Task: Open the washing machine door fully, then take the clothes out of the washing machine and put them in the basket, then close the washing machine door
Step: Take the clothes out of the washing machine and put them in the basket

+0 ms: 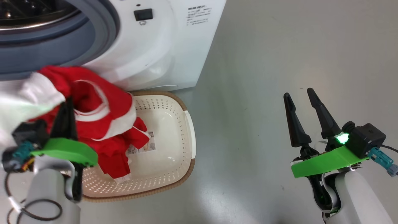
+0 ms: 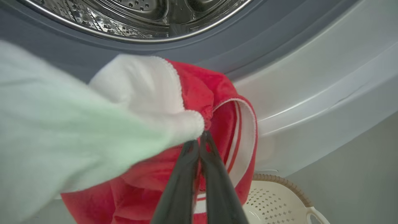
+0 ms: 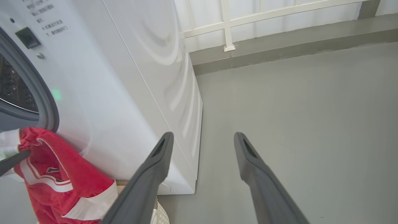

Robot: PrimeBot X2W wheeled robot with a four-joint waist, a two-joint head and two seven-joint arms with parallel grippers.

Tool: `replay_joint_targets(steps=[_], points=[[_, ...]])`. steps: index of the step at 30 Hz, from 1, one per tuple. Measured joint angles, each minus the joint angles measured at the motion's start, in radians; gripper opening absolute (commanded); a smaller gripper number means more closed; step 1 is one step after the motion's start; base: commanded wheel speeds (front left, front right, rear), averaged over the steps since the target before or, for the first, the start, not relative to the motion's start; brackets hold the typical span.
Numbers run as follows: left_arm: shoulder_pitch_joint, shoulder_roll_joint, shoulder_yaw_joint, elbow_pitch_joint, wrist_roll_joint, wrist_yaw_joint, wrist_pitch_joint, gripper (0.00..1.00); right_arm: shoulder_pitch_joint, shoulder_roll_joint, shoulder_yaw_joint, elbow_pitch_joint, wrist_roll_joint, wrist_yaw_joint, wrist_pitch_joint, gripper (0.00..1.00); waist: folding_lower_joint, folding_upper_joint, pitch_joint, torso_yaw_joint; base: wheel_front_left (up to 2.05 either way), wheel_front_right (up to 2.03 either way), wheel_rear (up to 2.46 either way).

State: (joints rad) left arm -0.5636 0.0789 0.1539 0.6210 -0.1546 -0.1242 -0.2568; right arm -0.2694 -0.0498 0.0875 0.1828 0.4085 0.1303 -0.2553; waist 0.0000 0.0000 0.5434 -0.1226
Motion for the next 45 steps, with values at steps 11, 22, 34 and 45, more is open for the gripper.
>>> replay_joint_targets(steps=[11,22,34,45], points=[[0.035,-0.016,-0.122,0.086,-0.061,-0.001,0.0,0.0,0.001,0.0,0.001,0.0,-0.005,0.0,0.0,1.0,0.0,0.0,0.012,0.008,0.0,0.0,0.0],[0.025,-0.012,-0.245,0.241,-0.118,-0.001,0.0,0.0,-0.001,0.0,0.0,-0.007,-0.005,0.0,0.0,1.0,0.0,0.0,0.065,-0.003,0.0,0.0,0.0],[-0.056,0.012,-0.302,0.352,-0.164,-0.001,0.0,0.0,-0.025,0.0,-0.002,-0.018,-0.005,0.0,0.0,1.0,0.0,0.0,0.129,-0.008,0.0,0.0,0.0],[-0.056,0.021,-0.299,0.345,-0.174,-0.001,0.0,1.0,-0.026,0.0,-0.005,-0.011,-0.005,0.0,0.0,1.0,0.0,0.0,0.117,-0.004,0.0,0.0,0.0]])
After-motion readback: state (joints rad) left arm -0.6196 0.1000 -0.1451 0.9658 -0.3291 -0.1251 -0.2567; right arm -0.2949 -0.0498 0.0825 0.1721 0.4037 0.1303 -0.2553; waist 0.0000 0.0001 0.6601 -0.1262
